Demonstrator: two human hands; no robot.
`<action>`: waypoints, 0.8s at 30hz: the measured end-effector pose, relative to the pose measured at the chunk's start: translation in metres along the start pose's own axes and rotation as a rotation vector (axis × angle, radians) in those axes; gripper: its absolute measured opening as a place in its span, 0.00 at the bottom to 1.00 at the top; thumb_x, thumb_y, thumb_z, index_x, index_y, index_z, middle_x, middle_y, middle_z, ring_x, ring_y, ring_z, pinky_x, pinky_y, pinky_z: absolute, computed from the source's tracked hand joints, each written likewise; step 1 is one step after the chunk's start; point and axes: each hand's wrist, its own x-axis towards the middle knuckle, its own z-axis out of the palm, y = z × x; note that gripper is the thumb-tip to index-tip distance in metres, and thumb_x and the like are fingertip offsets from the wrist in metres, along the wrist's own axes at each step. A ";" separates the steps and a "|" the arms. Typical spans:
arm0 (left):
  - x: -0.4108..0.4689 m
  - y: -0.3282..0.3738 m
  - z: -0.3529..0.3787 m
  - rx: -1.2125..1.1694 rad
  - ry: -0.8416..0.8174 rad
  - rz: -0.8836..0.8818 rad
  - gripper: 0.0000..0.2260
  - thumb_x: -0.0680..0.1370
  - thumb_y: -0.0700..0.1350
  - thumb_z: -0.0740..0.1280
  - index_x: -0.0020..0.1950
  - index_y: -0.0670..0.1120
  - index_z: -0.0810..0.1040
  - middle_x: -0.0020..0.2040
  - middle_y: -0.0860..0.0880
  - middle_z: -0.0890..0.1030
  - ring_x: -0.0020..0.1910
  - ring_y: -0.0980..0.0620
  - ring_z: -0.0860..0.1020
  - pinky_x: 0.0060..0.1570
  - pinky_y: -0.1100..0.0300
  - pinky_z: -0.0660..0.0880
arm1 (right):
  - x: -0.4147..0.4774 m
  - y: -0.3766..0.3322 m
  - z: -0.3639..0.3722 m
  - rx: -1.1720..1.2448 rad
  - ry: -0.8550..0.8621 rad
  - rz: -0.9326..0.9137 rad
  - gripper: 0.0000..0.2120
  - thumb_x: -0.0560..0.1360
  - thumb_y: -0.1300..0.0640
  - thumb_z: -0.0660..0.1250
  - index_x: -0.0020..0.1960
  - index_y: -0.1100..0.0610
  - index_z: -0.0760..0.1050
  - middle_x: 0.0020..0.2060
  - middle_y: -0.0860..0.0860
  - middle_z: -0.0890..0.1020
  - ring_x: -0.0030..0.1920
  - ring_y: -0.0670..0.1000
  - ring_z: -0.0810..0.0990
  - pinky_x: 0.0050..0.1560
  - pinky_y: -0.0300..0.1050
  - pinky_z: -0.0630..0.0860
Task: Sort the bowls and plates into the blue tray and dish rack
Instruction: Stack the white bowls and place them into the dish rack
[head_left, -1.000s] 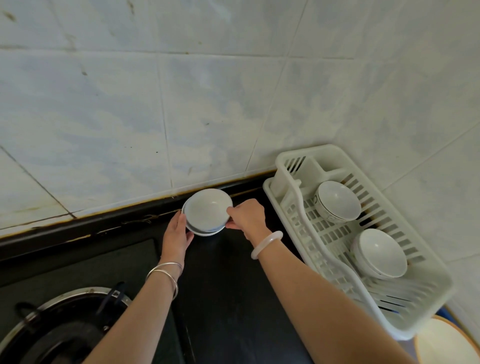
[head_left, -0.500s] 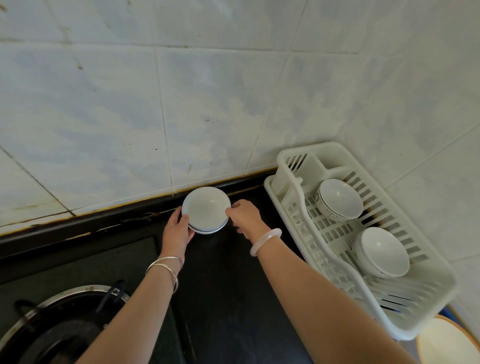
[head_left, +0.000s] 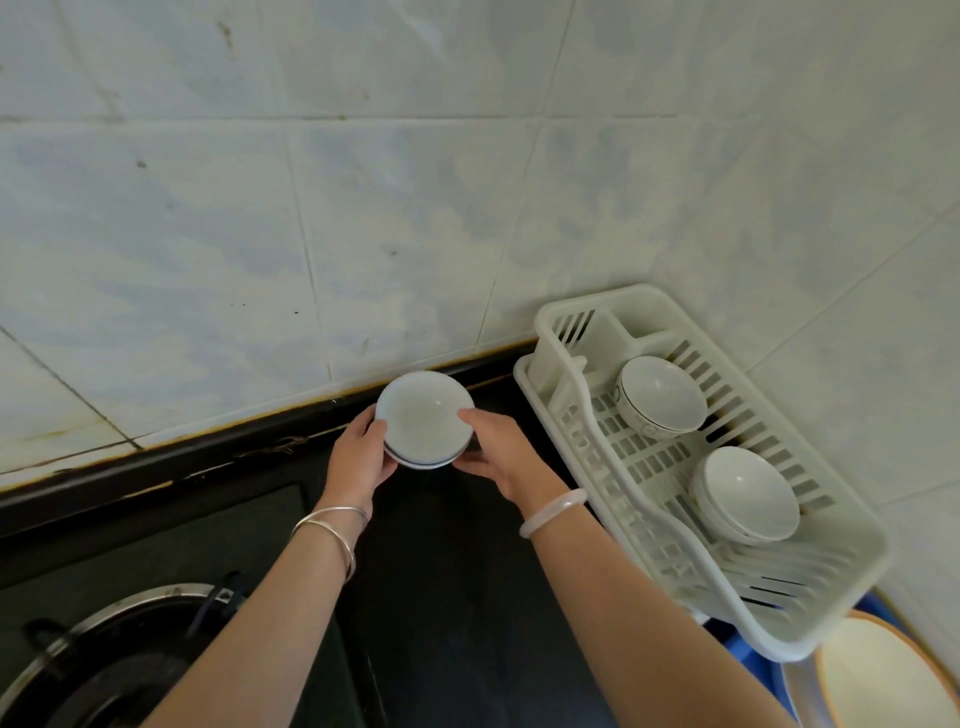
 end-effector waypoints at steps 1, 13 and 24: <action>-0.005 0.005 0.006 0.006 -0.025 0.016 0.17 0.79 0.43 0.58 0.67 0.51 0.71 0.58 0.50 0.73 0.57 0.49 0.74 0.43 0.60 0.74 | -0.007 -0.006 -0.006 0.014 0.027 -0.020 0.19 0.78 0.54 0.62 0.68 0.57 0.68 0.47 0.49 0.75 0.55 0.56 0.76 0.49 0.48 0.79; -0.073 0.054 0.131 0.213 -0.444 0.121 0.14 0.79 0.41 0.57 0.63 0.51 0.72 0.54 0.50 0.74 0.50 0.53 0.74 0.47 0.57 0.76 | -0.090 -0.047 -0.134 0.098 0.344 -0.172 0.13 0.79 0.48 0.59 0.59 0.54 0.69 0.52 0.55 0.75 0.49 0.56 0.79 0.40 0.48 0.81; -0.062 0.023 0.229 0.652 -0.683 -0.006 0.11 0.79 0.42 0.59 0.59 0.42 0.74 0.54 0.40 0.76 0.51 0.42 0.75 0.54 0.48 0.75 | -0.085 0.002 -0.211 0.388 0.442 -0.045 0.21 0.79 0.53 0.60 0.67 0.64 0.67 0.51 0.60 0.74 0.48 0.59 0.77 0.40 0.50 0.79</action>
